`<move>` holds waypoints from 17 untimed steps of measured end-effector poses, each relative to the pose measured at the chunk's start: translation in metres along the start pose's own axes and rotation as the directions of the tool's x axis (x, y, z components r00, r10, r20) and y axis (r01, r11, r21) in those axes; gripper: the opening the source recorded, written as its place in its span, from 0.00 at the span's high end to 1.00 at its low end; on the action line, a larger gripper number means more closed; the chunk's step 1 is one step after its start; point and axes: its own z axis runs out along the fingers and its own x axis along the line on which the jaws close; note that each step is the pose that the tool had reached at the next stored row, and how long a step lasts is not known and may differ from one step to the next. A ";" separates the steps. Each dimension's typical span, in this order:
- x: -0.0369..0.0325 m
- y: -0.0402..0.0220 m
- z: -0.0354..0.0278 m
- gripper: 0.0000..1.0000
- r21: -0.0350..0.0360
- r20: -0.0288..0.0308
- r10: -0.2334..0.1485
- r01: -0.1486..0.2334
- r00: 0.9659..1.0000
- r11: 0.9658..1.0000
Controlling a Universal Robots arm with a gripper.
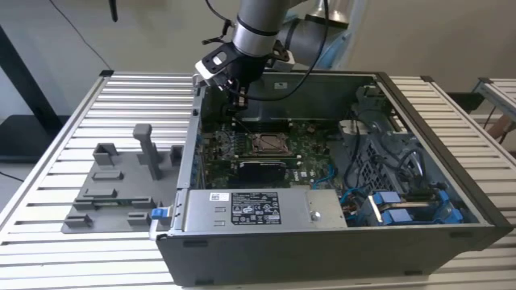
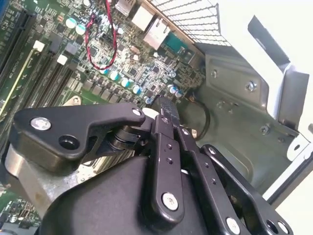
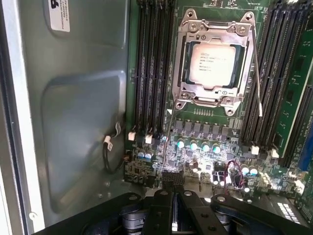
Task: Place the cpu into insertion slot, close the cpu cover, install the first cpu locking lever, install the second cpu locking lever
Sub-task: 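Install the first cpu locking lever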
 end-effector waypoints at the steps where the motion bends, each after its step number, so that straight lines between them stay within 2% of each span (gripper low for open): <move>1: 0.0003 0.0001 0.0007 0.89 0.000 0.000 0.001 -0.001 1.000 1.000; 10: 0.0005 0.0003 0.0012 0.89 0.002 0.000 0.001 -0.001 1.000 1.000; 17: 0.0007 0.0018 0.0080 0.89 0.002 -0.002 0.001 -0.001 1.000 1.000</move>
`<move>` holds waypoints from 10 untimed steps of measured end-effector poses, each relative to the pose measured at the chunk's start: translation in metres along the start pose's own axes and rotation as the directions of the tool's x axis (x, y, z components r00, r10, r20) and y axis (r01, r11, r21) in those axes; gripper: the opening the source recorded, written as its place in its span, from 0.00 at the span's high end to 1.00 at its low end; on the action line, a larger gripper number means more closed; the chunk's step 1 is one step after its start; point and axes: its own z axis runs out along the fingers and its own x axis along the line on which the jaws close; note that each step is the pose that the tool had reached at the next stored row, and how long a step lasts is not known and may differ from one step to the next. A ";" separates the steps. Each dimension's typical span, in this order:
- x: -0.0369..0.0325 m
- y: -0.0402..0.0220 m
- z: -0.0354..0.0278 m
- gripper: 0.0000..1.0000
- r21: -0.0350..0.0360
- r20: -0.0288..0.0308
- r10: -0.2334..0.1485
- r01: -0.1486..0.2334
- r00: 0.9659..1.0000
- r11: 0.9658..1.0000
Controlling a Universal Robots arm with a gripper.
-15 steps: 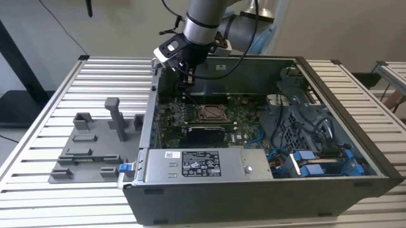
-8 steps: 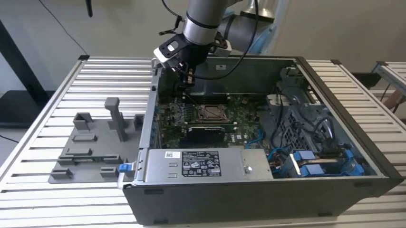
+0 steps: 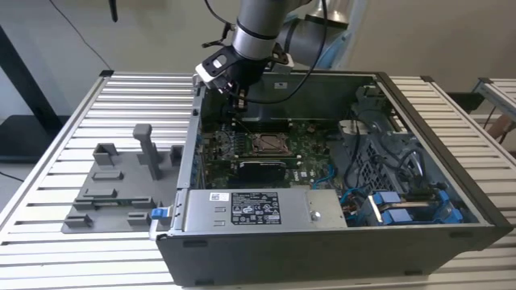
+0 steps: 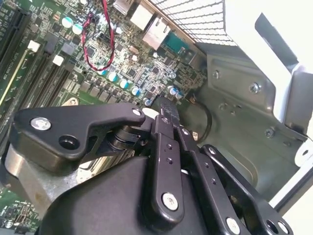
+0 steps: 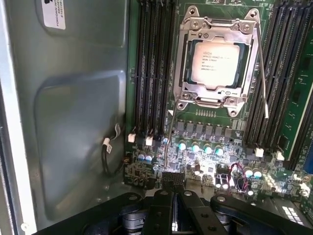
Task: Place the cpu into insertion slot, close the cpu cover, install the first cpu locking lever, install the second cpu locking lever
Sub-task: 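Install the first cpu locking lever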
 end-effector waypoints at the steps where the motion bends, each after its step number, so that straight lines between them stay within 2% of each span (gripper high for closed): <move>1: 0.0000 0.0004 0.0015 0.89 0.000 0.000 0.000 0.000 1.000 1.000; 5: 0.0002 0.0009 0.0054 0.89 0.000 -0.004 -0.001 0.001 1.000 1.000; 7: 0.0002 0.0008 0.0053 0.89 0.004 -0.005 -0.001 0.001 1.000 1.000; 10: 0.0003 -0.0002 0.0058 0.89 0.006 -0.006 0.000 0.000 1.000 1.000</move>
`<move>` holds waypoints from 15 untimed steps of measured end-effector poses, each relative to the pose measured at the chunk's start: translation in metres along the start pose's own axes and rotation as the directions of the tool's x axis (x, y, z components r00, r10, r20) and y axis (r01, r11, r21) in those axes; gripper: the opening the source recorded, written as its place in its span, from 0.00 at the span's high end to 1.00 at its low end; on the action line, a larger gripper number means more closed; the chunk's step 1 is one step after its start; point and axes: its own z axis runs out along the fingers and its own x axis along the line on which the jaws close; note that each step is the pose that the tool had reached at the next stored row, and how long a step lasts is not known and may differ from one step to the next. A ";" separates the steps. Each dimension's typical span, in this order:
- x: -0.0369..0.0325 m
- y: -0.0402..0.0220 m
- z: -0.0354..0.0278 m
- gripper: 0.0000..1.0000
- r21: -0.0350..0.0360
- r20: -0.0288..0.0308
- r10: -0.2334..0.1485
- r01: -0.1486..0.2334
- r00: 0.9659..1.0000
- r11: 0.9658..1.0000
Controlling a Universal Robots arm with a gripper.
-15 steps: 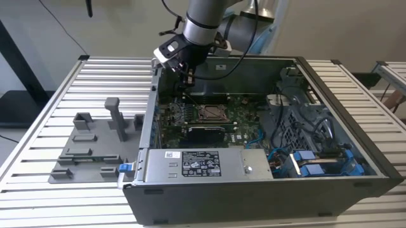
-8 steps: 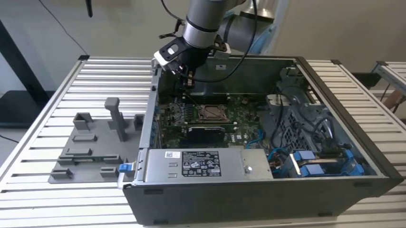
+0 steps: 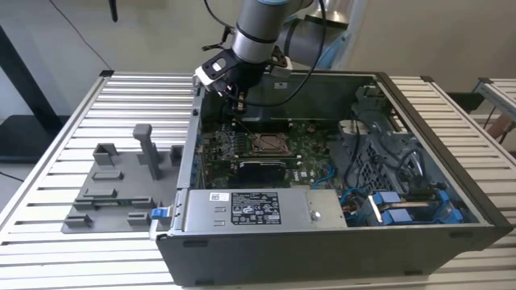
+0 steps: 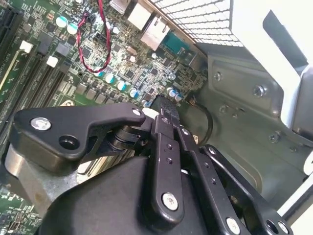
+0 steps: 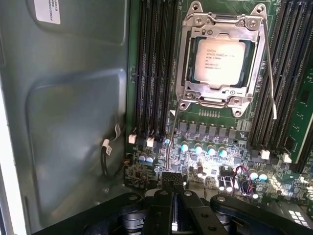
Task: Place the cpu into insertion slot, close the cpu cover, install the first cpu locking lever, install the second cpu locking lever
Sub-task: 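Install the first cpu locking lever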
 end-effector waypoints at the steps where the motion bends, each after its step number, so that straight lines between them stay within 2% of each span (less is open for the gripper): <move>1: 0.0001 -0.0005 0.0001 0.89 0.000 0.000 0.000 0.000 1.000 1.000; 6: 0.0002 -0.0017 0.0015 0.89 0.002 -0.003 0.000 0.000 1.000 1.000; 9: -0.0002 -0.0017 0.0040 0.89 0.002 -0.013 -0.003 0.003 1.000 1.000; 11: -0.0003 -0.0021 0.0052 0.89 0.001 -0.024 -0.005 0.005 1.000 1.000; 13: -0.0004 -0.0038 0.0066 0.89 0.000 -0.033 -0.008 0.008 0.999 1.000; 15: -0.0016 -0.0065 0.0071 0.89 0.000 -0.039 -0.009 0.009 0.999 1.000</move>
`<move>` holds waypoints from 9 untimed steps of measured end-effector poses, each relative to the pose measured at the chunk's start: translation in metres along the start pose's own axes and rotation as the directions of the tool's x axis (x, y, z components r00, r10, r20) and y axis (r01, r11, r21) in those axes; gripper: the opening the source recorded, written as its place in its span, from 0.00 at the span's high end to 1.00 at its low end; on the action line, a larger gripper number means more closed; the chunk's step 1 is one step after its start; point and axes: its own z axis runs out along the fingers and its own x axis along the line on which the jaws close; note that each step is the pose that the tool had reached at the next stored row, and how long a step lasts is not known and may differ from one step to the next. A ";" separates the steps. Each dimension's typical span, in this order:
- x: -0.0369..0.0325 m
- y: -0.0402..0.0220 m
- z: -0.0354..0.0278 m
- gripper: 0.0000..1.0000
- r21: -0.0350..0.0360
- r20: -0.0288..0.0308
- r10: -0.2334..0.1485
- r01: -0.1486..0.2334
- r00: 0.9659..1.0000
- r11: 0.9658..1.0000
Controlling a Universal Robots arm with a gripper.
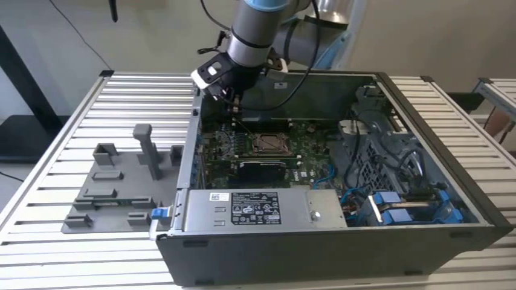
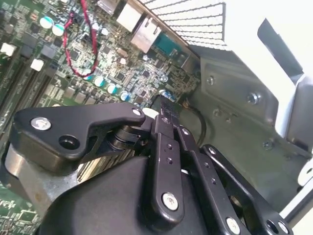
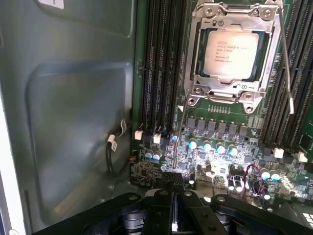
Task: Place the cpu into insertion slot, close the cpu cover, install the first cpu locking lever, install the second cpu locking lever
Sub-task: 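Install the first cpu locking lever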
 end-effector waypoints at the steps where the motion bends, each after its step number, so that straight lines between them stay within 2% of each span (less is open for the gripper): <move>1: -0.0014 -0.0010 -0.0001 0.89 0.000 -0.002 -0.001 0.001 1.000 1.000; 3: -0.0039 -0.0017 -0.0003 0.89 -0.001 -0.007 -0.002 0.002 1.000 1.000; 4: -0.0050 -0.0018 -0.0003 0.89 -0.001 -0.014 -0.003 0.003 1.000 1.000; 5: -0.0056 -0.0018 -0.0002 0.89 -0.002 -0.025 -0.005 0.005 1.000 1.000; 7: -0.0063 -0.0018 0.0001 0.89 -0.004 -0.052 -0.010 0.010 0.999 1.000; 8: -0.0071 -0.0019 0.0002 0.89 -0.005 -0.061 -0.012 0.012 0.998 1.000; 9: -0.0089 -0.0022 0.0000 0.89 -0.005 -0.064 -0.013 0.012 0.998 1.000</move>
